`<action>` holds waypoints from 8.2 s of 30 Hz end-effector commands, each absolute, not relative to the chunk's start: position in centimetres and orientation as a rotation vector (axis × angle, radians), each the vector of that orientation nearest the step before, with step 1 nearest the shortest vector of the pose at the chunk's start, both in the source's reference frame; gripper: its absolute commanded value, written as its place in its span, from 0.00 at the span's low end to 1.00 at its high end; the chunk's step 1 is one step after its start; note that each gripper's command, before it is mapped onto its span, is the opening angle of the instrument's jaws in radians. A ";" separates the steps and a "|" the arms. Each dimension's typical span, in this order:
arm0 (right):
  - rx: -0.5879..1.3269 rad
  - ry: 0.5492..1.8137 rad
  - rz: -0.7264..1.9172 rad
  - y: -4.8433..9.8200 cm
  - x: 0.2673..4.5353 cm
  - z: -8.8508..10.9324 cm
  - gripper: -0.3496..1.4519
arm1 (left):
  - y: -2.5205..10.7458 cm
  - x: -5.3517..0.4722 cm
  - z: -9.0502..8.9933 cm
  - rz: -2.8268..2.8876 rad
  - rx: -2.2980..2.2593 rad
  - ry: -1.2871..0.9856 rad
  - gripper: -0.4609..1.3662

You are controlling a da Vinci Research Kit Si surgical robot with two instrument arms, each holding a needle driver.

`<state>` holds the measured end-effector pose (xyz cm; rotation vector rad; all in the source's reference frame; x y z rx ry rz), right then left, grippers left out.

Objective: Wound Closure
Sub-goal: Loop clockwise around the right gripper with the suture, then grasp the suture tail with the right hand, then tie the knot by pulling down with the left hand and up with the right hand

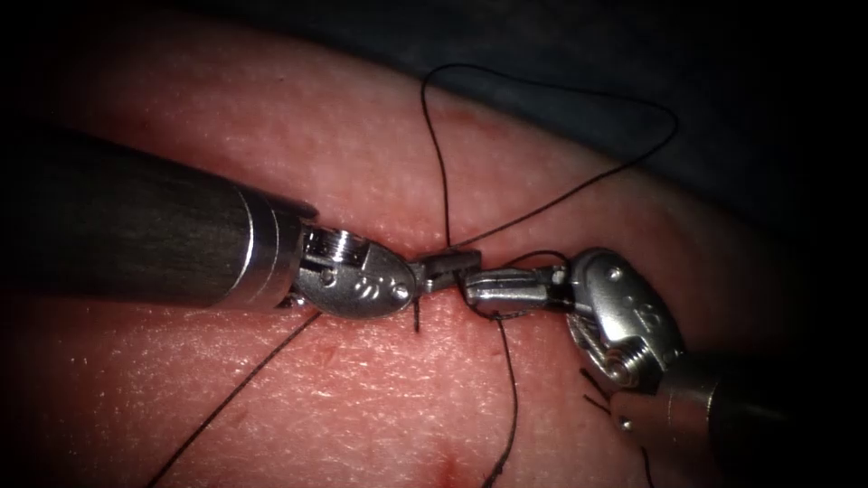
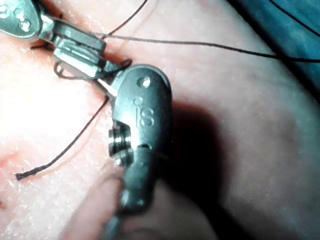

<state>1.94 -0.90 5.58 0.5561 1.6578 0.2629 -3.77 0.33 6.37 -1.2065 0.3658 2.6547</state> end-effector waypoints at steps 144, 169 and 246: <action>0.688 1.159 -0.145 0.0 1.83 6.0 0.00 | -0.4 -3.33 5.7 2.738 -1.150 0.422 0.06; 0.524 1.166 -0.017 0.2 1.98 6.3 0.00 | -0.9 -3.23 5.2 2.746 -1.203 0.392 0.06; 0.352 1.162 -0.070 0.1 2.06 6.2 0.00 | -1.5 -3.31 5.0 2.869 -1.688 0.094 0.06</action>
